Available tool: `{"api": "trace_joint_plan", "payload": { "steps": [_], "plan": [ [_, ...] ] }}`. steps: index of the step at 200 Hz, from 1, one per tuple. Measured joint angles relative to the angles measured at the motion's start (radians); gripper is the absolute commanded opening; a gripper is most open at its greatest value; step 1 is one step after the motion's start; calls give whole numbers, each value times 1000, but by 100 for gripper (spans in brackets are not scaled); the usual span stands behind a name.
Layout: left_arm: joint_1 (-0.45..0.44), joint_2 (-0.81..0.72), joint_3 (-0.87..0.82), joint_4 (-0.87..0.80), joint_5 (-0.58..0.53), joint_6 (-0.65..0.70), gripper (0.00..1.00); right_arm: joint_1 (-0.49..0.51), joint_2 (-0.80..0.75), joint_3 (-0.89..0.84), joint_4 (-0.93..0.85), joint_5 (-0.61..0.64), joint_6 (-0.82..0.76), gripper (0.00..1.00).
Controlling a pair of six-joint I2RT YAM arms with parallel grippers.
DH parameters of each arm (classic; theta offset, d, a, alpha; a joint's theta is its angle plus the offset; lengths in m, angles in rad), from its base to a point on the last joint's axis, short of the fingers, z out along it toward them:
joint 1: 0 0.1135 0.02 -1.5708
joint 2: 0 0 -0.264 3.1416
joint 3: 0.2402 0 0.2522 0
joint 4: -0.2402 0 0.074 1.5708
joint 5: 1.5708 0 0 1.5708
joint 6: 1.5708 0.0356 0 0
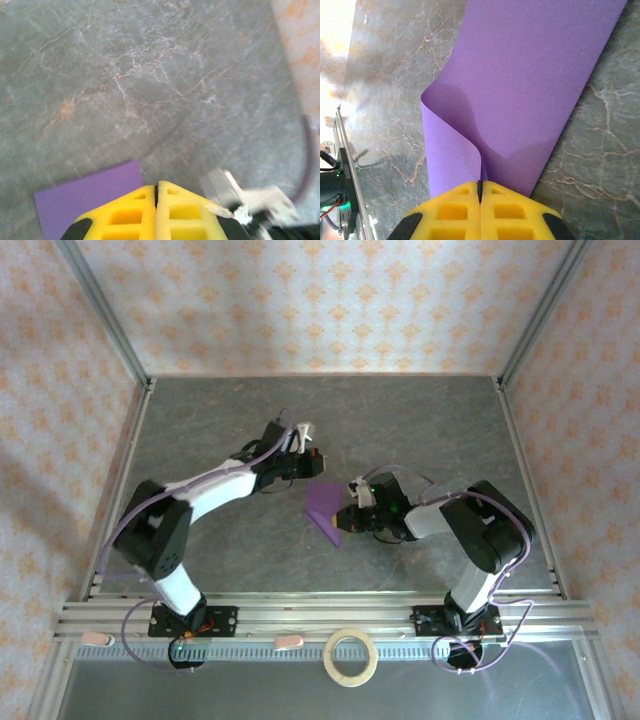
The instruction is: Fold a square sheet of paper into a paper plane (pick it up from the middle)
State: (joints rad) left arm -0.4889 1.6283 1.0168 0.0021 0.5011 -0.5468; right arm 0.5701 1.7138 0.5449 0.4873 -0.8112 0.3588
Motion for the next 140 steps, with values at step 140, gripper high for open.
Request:
{"api": "trace_joint_plan", "payload": {
  "steps": [140],
  "plan": [
    [19,148,24,132,101,-128,0,-8,15,3,14,-26,11,0]
  ]
}}
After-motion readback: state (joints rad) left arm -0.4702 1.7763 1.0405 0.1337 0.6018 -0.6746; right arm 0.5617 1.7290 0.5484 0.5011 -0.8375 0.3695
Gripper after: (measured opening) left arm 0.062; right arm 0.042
